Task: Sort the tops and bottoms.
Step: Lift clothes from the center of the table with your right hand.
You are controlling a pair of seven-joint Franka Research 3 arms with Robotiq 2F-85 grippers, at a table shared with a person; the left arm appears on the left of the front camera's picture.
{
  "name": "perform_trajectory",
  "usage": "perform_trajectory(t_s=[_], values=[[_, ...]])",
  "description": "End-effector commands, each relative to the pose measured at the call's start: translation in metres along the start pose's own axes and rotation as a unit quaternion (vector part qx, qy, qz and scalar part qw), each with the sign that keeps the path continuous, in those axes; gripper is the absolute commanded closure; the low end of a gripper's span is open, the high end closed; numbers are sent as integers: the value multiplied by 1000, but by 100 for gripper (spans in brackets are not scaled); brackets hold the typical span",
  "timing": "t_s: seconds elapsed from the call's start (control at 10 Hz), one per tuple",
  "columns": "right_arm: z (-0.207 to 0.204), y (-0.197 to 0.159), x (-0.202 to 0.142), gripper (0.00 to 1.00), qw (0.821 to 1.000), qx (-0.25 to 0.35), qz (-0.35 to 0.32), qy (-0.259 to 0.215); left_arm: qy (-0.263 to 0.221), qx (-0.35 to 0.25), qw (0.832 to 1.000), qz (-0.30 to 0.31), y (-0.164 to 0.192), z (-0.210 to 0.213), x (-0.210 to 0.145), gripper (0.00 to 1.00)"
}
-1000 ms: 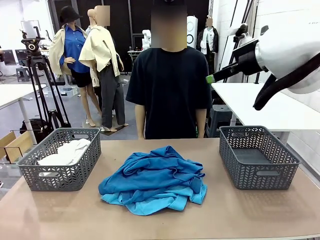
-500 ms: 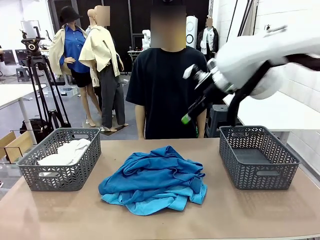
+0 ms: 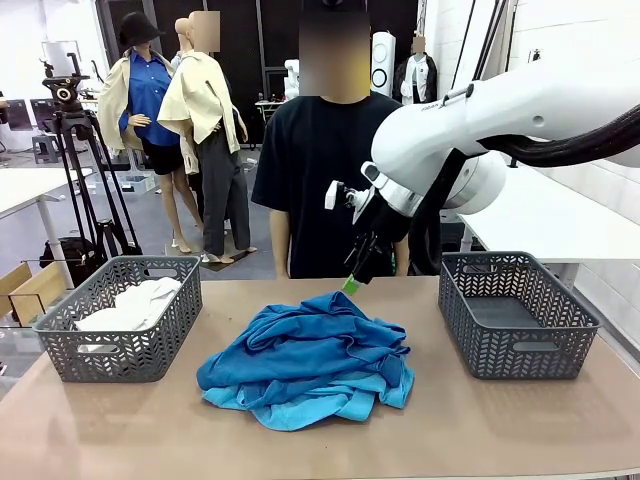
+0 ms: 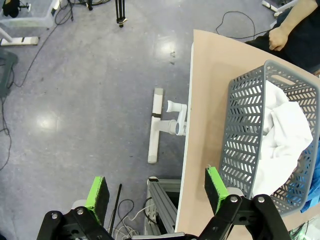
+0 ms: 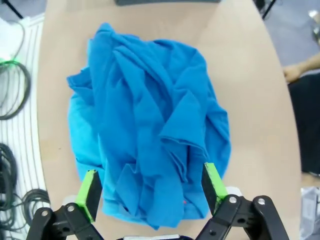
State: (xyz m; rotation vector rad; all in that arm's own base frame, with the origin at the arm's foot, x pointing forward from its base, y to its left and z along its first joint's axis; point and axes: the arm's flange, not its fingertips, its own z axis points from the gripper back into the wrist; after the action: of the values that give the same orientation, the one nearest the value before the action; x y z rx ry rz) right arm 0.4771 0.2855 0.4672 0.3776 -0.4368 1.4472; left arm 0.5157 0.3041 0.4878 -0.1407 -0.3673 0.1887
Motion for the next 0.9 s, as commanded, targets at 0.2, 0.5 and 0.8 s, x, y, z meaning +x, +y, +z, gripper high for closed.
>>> perform_trajectory(t_s=[0.2, 0.5, 0.8], values=[[-39, 1, -18, 0, 998, 57, 3, -8, 3, 6, 1000, -2, 1, 1, -1, 0], [-62, 2, -21, 0, 998, 54, 15, 6, 3, 6, 1000, -2, 1, 1, -1, 0], [-69, -9, -19, 0, 1000, 8, 14, 23, 3, 6, 1000, -2, 1, 1, -1, 0]])
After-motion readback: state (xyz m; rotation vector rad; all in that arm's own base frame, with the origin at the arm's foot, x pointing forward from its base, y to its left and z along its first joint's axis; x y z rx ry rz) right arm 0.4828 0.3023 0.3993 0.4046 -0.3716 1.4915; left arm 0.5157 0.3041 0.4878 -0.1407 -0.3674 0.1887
